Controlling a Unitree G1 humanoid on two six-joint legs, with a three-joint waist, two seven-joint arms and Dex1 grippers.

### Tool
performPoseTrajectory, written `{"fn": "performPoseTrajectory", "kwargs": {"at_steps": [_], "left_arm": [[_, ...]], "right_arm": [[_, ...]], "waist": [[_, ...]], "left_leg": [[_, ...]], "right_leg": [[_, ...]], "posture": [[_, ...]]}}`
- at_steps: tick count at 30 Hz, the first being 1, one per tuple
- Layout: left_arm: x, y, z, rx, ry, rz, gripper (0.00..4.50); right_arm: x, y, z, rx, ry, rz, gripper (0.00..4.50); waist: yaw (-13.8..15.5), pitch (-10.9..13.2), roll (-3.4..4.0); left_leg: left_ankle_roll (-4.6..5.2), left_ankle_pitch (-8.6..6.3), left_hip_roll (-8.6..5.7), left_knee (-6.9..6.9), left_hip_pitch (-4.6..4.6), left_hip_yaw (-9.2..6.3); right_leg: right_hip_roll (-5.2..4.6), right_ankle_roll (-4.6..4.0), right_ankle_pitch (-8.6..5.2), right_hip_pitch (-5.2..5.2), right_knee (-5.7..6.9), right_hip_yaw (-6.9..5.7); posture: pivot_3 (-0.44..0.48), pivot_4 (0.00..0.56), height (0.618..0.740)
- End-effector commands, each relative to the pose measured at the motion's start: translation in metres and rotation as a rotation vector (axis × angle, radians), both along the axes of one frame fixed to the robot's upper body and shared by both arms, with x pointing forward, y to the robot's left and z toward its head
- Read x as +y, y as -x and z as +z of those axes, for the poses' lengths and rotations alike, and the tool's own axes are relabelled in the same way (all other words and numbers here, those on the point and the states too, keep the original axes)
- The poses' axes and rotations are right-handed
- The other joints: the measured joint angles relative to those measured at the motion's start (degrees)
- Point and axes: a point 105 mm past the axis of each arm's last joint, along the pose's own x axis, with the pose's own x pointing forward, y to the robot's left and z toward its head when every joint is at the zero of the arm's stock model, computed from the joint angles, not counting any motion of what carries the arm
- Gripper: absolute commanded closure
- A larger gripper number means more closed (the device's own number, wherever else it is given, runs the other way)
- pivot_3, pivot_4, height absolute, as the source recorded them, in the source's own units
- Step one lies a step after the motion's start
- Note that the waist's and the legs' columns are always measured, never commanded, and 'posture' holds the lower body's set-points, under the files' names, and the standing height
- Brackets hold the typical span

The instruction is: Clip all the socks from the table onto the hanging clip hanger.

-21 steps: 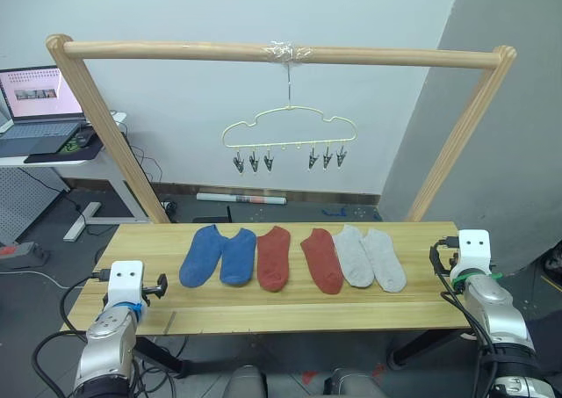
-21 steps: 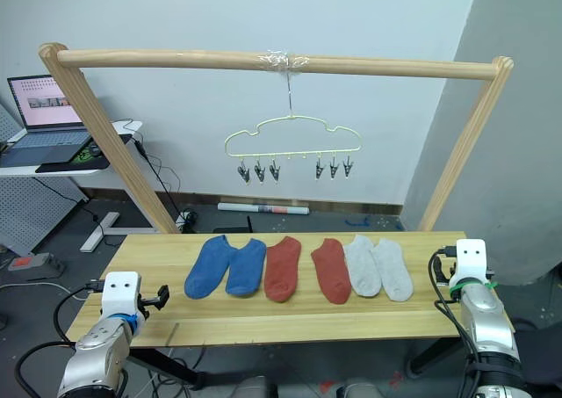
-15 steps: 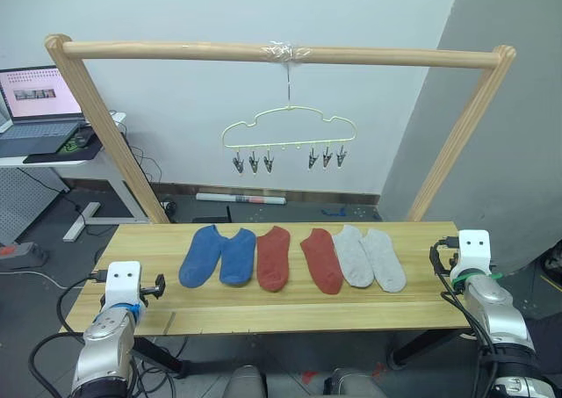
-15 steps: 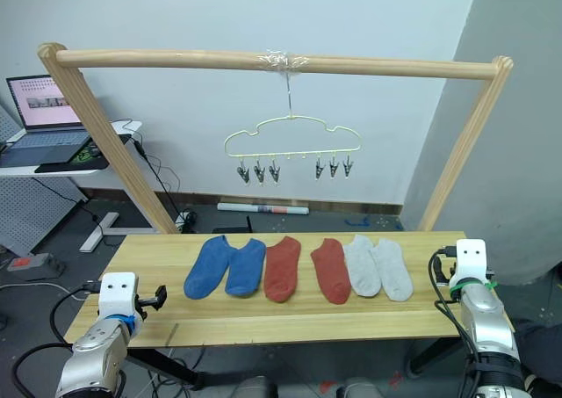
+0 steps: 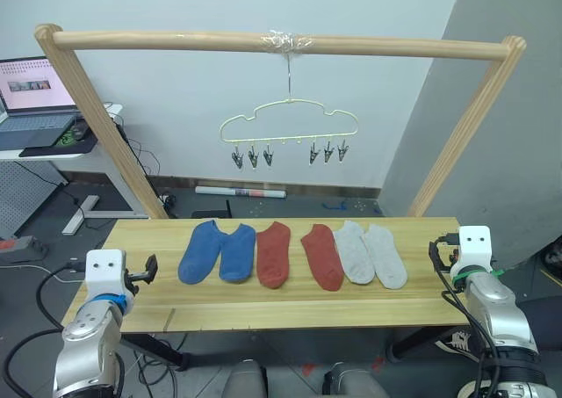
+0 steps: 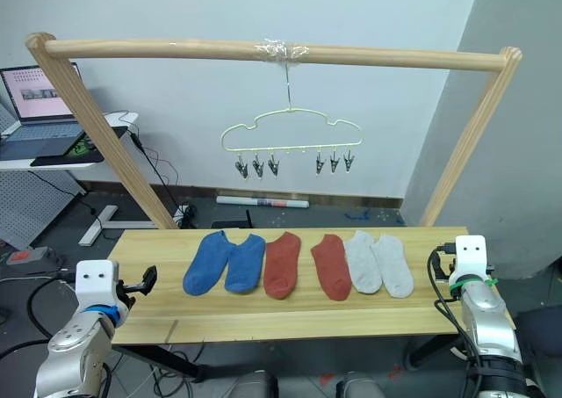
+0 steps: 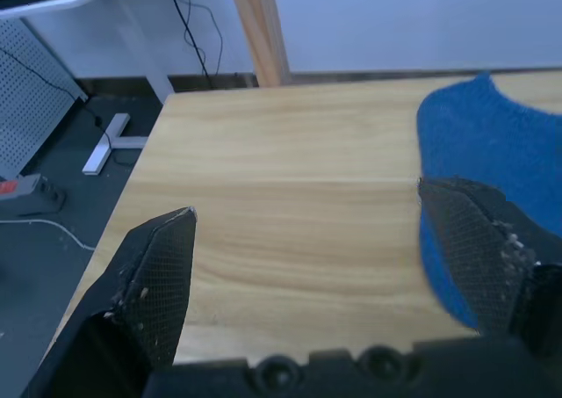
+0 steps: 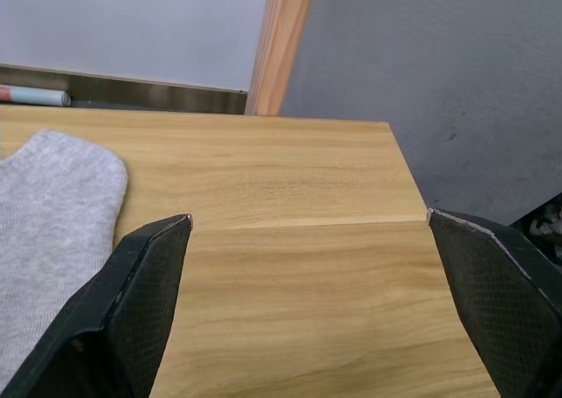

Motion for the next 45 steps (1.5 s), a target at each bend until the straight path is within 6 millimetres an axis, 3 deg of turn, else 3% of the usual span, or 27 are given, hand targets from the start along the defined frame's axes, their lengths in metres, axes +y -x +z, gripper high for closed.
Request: {"fn": "performPoseTrajectory", "kwargs": {"at_steps": [1, 5, 11, 15, 20, 23, 27, 34, 42, 45], "left_arm": [[-0.013, -0.011, 0.040, -0.117, -0.024, -0.070, 0.02], [-0.040, -0.024, 0.074, -0.212, -0.033, -0.187, 0.02], [-0.084, -0.051, 0.120, -0.328, -0.093, -0.373, 0.02], [-0.108, -0.070, 0.142, -0.390, -0.073, -0.434, 0.02], [-0.130, -0.084, 0.157, -0.444, -0.024, -0.500, 0.02], [-0.133, -0.088, 0.159, -0.454, -0.025, -0.506, 0.02], [-0.142, -0.099, 0.170, -0.491, -0.026, -0.510, 0.83], [-0.157, -0.109, 0.175, -0.526, -0.015, -0.526, 0.83], [-0.160, -0.117, 0.184, -0.577, -0.003, -0.493, 0.83], [-0.159, -0.118, 0.185, -0.586, 0.005, -0.486, 1.42]], "right_arm": [[0.010, -0.008, 0.028, -0.064, 0.036, 0.072, 0.00], [0.031, -0.016, 0.048, -0.107, 0.032, 0.197, 0.00], [0.103, -0.026, 0.095, -0.246, -0.070, 0.610, 0.00], [0.140, -0.026, 0.128, -0.333, -0.124, 0.832, 0.00], [0.183, -0.014, 0.175, -0.433, -0.274, 1.087, 0.00], [0.190, -0.011, 0.184, -0.446, -0.290, 1.132, 0.00], [0.216, -0.007, 0.204, -0.503, -0.272, 1.226, 0.00], [0.230, -0.006, 0.215, -0.539, -0.296, 1.273, 0.00], [0.238, -0.003, 0.228, -0.574, -0.297, 1.316, 0.00], [0.239, -0.003, 0.228, -0.576, -0.292, 1.316, 0.00]], "waist": [[0.02, 1.03, 0.04], [0.08, 2.95, -0.02], [0.03, 6.04, -0.01], [0.03, 6.92, -0.03], [0.01, 8.17, -0.11], [0.05, 8.45, -0.14], [0.07, 9.03, -0.21], [0.09, 9.26, -0.25], [0.06, 9.33, -0.24], [0.06, 9.33, -0.24]], "left_leg": [[0.00, 0.00, 0.00, 0.00, -0.01, 0.01], [0.02, 0.00, -0.01, 0.00, -0.07, 0.04], [0.03, 0.00, -0.02, 0.01, -0.20, 0.01], [0.03, 0.01, -0.03, 0.02, -0.84, -0.07], [-0.03, -0.06, -0.06, 0.02, -0.98, -0.27], [-0.10, -0.10, -0.05, 0.02, -1.03, -0.46], [-0.19, -0.16, -0.05, 0.02, -1.07, -0.59], [-0.19, -0.16, -0.09, 0.02, -1.13, -0.65], [-0.20, -0.16, -0.08, 0.02, -1.15, -0.74], [-0.20, -0.16, -0.07, 0.02, -1.16, -0.79]], "right_leg": [[0.00, 0.00, 0.00, 0.04, 0.01, 0.01], [0.01, 0.01, 0.00, 0.06, 0.01, 0.03], [0.21, 0.15, 0.05, -0.01, 0.01, 0.03], [0.29, 0.69, 0.35, -0.53, -0.04, -0.06], [0.29, 1.01, 0.34, -0.55, -0.05, -0.24], [0.30, 1.05, 0.33, -0.55, -0.05, -0.40], [0.30, 1.05, 0.32, -0.54, -0.04, -0.51], [0.28, 1.09, 0.32, -0.53, -0.05, -0.59], [0.27, 1.08, 0.33, -0.52, -0.04, -0.95], [0.27, 1.08, 0.33, -0.52, -0.04, -1.06]], "posture": [[0.118, 0.155, 0.740], [0.108, 0.202, 0.740], [0.097, 0.244, 0.740], [0.093, 0.260, 0.740], [0.090, 0.270, 0.740], [0.090, 0.270, 0.740], [0.088, 0.275, 0.740], [0.089, 0.276, 0.740], [0.074, 0.268, 0.740], [0.074, 0.268, 0.740]]}}
